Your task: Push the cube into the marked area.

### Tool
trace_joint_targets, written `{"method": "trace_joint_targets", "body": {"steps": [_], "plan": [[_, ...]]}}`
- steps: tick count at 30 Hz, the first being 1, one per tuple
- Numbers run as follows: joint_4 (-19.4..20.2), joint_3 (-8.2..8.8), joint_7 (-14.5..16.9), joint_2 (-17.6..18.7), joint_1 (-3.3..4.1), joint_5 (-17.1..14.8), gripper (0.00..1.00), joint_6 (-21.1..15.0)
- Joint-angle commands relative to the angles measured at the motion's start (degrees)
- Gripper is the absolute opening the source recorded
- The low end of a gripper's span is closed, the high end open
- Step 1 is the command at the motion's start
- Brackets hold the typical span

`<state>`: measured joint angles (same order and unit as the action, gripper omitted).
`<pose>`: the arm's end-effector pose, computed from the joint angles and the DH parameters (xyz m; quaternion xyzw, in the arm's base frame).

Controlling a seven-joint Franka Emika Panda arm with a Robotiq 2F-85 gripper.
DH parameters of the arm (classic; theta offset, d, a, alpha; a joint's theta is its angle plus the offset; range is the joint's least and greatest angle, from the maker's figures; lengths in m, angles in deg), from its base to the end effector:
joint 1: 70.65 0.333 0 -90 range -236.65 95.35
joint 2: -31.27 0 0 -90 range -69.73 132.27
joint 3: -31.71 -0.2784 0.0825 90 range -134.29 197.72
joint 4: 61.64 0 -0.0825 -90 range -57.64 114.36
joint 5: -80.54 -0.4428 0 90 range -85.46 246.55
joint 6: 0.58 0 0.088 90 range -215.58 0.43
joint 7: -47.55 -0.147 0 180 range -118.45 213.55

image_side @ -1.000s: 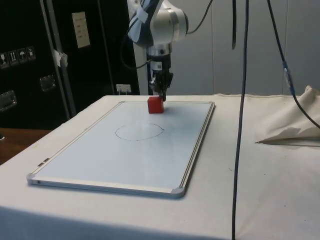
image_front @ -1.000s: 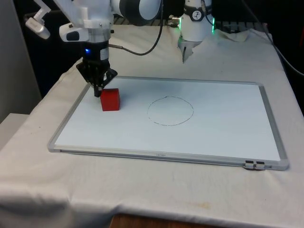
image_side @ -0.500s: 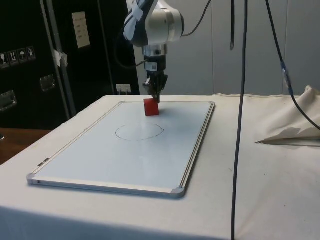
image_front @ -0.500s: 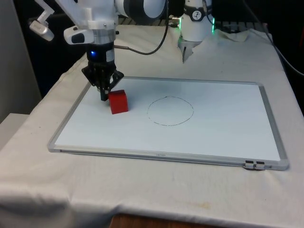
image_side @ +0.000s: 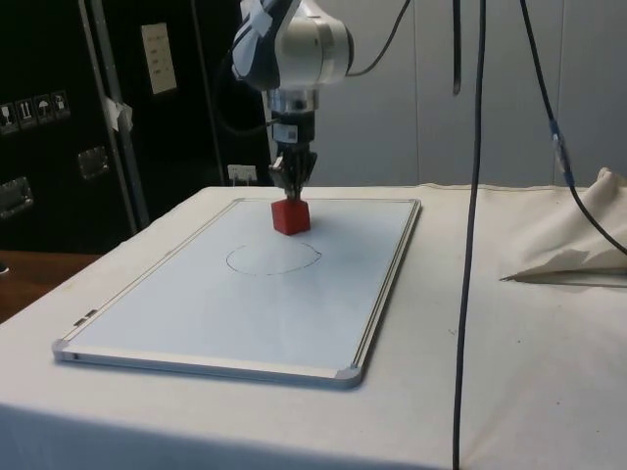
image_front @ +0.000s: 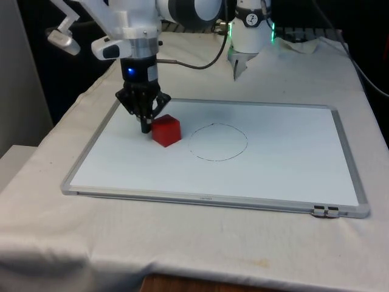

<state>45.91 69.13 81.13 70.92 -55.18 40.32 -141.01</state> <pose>0.6133 -0.2485 0.0977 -0.9931 0.1027 -0.0560 0.0053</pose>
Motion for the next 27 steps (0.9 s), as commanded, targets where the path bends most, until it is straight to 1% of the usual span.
{"method": "trace_joint_targets", "body": {"steps": [1, 5, 6, 8, 12, 14, 15, 16, 22, 23, 24, 27], "plan": [[0.69, -0.4, -0.11, -0.69, 0.34, -0.46, 0.0, -0.23], [1.55, -1.2, -0.63, -1.66, 0.8, -0.69, 0.0, -0.29], [0.97, -0.97, -0.8, -1.15, 0.69, -0.17, 0.0, 0.0], [2.01, -1.43, -0.8, -2.06, 0.97, -0.8, 0.0, -0.34], [3.15, -1.6, -0.92, -2.98, 1.32, -1.32, 0.0, -0.4], [4.01, -1.78, -1.03, -3.61, 1.43, -1.72, 0.0, -0.29], [3.5, -1.66, -1.09, -3.15, 1.38, -1.2, 0.0, 0.0], [4.3, -1.83, -1.15, -3.84, 1.49, -1.78, 0.0, -0.29], [6.36, -2.12, -2.01, -5.33, 1.66, -2.12, 0.0, -0.29], [5.9, -1.89, -2.12, -4.81, 1.66, -1.55, 0.0, 0.0], [6.7, -2.18, -2.01, -5.56, 1.72, -2.29, 0.0, -0.29], [7.68, -2.18, -1.95, -6.36, 1.83, -2.92, 0.0, -0.17]]}}
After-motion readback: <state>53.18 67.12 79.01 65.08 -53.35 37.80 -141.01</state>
